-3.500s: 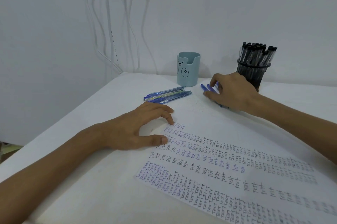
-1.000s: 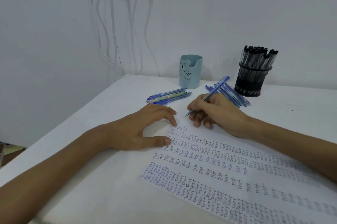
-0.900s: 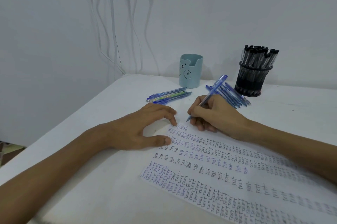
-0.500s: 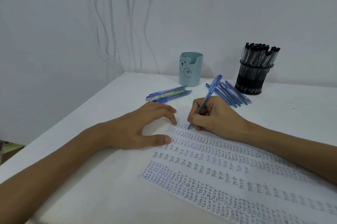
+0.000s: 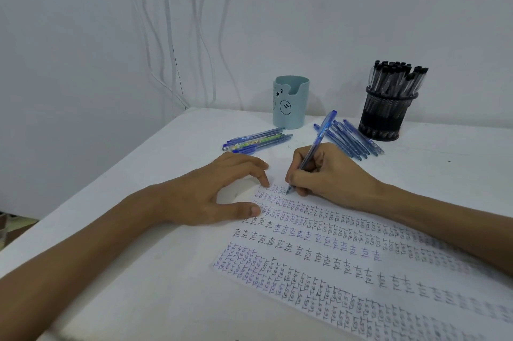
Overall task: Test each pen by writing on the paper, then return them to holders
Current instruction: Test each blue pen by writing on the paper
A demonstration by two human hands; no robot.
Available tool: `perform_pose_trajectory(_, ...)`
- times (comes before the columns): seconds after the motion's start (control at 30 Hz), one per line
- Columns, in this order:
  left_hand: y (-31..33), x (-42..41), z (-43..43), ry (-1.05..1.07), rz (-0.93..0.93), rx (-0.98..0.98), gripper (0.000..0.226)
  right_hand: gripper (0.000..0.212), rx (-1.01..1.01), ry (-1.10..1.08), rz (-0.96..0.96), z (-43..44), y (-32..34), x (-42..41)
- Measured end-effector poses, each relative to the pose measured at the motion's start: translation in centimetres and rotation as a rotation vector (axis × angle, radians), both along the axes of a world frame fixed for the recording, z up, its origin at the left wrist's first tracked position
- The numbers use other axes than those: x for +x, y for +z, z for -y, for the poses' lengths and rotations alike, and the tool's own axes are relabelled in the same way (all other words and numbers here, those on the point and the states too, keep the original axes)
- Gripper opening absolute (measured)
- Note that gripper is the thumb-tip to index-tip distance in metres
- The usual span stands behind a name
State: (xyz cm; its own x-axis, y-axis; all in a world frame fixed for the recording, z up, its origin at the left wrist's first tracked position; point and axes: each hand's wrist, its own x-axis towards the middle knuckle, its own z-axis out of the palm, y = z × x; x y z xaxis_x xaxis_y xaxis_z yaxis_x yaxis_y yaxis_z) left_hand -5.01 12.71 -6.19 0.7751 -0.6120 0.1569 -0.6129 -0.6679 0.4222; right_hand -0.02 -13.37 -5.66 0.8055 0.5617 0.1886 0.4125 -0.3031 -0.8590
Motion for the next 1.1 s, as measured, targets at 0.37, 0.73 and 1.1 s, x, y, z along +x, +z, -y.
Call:
perform_pose_trajectory(0.37, 0.02, -0.02, -0.04, 0.004, -0.005, -0.004, 0.043, 0.015, -0.011, -0.032, -0.001, 0.03, -0.05, 0.02)
perform_pose_trajectory(0.73, 0.02, -0.05, 0.08, 0.006, 0.001, 0.003, 0.041, 0.015, -0.029, -0.041, 0.009, 0.10, -0.02, -0.03)
perform_pose_trajectory(1.1, 0.06, -0.11, 0.13, 0.002, 0.003, -0.003, 0.043, 0.015, -0.032, -0.063, -0.016, -0.06, 0.13, -0.06)
